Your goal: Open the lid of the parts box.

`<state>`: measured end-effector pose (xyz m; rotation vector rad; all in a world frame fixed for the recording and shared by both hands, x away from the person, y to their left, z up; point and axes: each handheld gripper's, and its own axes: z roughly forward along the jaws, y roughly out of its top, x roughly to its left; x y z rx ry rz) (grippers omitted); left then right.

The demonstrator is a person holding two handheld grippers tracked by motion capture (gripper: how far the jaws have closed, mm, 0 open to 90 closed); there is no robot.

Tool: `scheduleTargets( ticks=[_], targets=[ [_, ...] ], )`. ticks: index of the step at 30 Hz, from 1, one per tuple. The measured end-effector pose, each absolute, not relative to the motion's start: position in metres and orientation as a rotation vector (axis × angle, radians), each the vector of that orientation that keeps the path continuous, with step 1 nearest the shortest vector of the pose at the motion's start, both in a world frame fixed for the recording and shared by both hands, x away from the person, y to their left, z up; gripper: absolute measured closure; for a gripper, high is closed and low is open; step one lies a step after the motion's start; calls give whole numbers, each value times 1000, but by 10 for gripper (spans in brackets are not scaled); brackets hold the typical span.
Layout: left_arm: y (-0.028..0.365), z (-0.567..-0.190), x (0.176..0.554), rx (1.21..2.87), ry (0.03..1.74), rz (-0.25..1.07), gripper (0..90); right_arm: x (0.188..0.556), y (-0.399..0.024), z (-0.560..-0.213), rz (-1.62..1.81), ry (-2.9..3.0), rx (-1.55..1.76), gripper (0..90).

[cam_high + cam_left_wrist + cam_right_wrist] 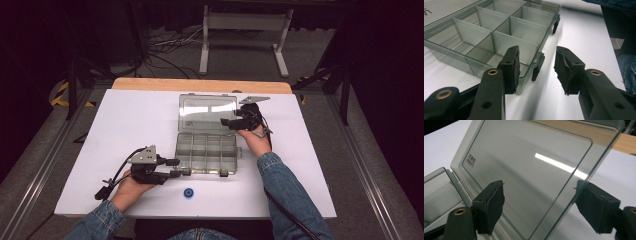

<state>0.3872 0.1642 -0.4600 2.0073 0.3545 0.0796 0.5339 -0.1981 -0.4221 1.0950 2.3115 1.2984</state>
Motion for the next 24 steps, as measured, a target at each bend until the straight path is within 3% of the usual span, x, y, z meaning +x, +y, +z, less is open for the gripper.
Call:
scheduleTargets(
  ticks=[24],
  targets=[
    [164,-460,387,2008,354,78,551,540,-201,-436,1291,2354,1171,218]
  ],
)
